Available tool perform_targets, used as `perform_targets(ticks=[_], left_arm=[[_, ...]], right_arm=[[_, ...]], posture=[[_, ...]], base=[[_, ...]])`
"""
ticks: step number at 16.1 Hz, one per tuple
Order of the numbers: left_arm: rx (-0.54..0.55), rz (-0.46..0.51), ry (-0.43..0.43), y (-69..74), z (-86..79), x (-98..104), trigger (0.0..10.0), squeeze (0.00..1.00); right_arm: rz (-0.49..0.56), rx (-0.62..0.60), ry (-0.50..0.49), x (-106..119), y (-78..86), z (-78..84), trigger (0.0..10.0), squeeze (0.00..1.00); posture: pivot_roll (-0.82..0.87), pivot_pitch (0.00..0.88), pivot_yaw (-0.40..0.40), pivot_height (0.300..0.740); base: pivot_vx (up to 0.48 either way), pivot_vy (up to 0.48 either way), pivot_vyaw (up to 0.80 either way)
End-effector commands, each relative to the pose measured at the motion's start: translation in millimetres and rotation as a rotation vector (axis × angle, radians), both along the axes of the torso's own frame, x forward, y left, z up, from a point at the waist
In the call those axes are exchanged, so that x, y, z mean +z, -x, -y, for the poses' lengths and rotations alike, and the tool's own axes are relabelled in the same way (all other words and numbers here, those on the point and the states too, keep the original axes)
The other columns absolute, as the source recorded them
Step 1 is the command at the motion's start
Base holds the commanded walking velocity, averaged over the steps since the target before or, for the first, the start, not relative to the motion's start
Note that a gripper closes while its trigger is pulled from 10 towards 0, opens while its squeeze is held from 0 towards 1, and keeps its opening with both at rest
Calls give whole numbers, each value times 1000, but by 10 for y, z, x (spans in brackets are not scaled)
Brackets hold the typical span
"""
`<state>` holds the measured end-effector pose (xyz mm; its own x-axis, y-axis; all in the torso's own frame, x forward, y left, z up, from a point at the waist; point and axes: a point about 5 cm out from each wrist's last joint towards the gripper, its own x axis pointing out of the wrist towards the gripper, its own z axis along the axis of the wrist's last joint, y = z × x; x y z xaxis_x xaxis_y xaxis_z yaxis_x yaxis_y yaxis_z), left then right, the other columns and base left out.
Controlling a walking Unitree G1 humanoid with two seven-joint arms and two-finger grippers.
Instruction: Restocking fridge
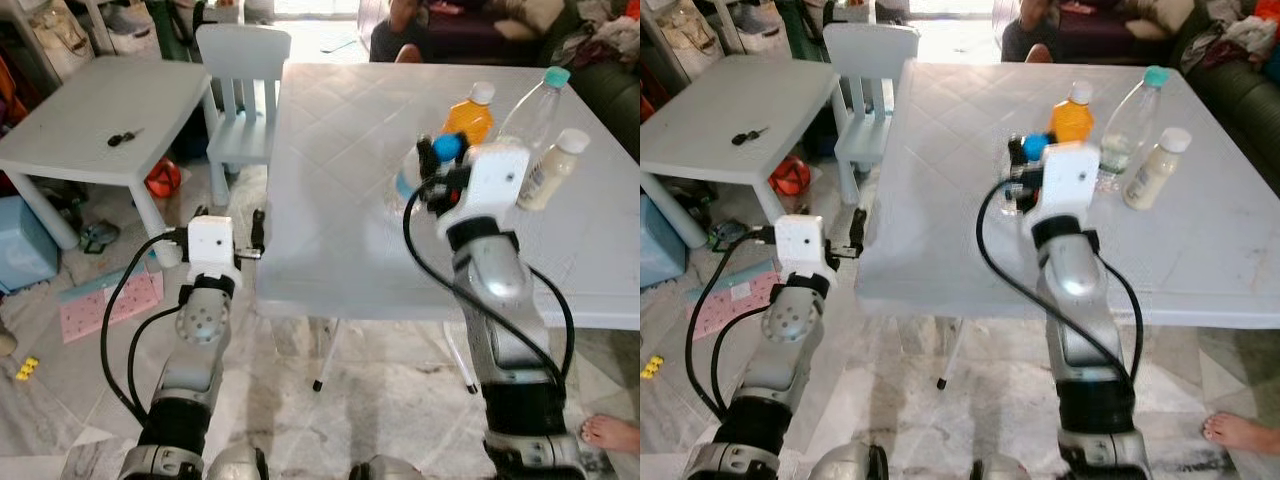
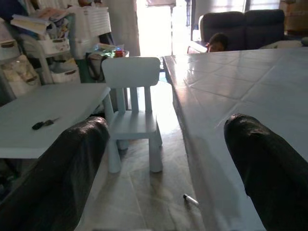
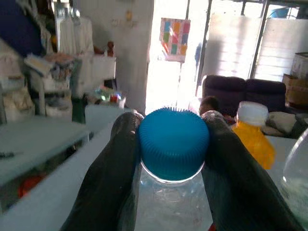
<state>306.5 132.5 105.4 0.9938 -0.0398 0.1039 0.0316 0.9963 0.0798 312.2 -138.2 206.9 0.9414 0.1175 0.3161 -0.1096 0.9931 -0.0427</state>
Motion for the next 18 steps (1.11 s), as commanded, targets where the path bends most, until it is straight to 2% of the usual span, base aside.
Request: perform_targets(ticks=[1, 2, 7, 8, 9, 12, 18], left_arm=[[4, 5, -3, -27, 12, 17, 10000, 0], [6, 7, -3, -30, 15, 19, 10000, 0], [32, 0, 4, -63, 15, 22, 10000, 0], [33, 1, 2, -67, 14, 24, 10000, 0], [34, 2, 1, -70, 14, 27, 10000, 0], [37, 3, -2, -73, 11, 25, 10000, 0], [68, 4, -16, -76, -14, 19, 10000, 0]], right_arm=[[52, 7, -65, 157, -30, 1, 10000, 0], [65, 43, -106, 209, -36, -39, 0, 0], [66, 89, -84, 214, -28, -147, 0, 0], [68, 117, -54, 193, -2, -180, 9686, 0], [92, 149, -20, 198, 39, -224, 10000, 0], [132, 212, 74, 200, 114, -360, 10000, 0], [138, 271, 92, 161, 150, -419, 10000, 0]], posture=[[-55, 0, -15, 740], [-55, 0, -16, 740], [-53, 0, -18, 740], [-53, 0, -18, 740], [-52, 0, -18, 740], [-50, 0, -19, 740], [-49, 0, -21, 740]], base=[[0, 0, 0], [0, 0, 0], [0, 0, 0], [0, 0, 0], [0, 0, 644], [0, 0, 800], [0, 0, 800]])
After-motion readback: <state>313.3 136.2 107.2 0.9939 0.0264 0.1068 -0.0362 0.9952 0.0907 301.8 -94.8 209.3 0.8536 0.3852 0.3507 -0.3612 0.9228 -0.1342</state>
